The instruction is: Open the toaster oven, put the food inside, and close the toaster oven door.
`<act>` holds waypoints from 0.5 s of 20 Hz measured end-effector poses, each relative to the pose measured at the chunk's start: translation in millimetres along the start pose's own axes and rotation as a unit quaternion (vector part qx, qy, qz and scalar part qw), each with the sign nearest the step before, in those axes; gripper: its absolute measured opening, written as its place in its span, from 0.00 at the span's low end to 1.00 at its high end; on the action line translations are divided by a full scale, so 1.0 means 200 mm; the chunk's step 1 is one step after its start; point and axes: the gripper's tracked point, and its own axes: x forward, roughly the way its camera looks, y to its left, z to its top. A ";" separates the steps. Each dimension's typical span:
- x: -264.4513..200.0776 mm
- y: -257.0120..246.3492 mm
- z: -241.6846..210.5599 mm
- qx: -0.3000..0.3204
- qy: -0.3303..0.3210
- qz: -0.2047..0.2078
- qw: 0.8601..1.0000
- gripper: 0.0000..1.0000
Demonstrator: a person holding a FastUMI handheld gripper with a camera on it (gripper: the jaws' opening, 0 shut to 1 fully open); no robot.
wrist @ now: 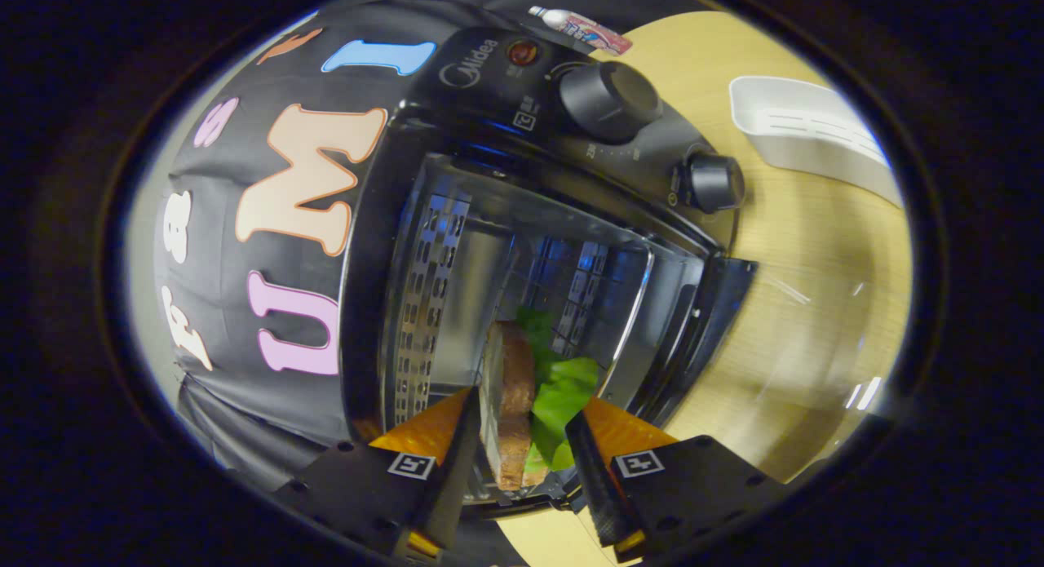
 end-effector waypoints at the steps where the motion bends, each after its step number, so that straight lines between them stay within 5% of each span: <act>1: -0.02 -0.01 0.00 -0.004 -0.005 -0.007 1.000 0.74; 3: -0.06 -0.10 0.02 -0.028 -0.017 -0.053 0.998 0.84; 6: -0.09 -0.06 0.06 -0.029 -0.035 -0.048 0.998 0.99; 10: -0.15 -0.03 0.05 -0.039 -0.040 -0.036 0.998 0.99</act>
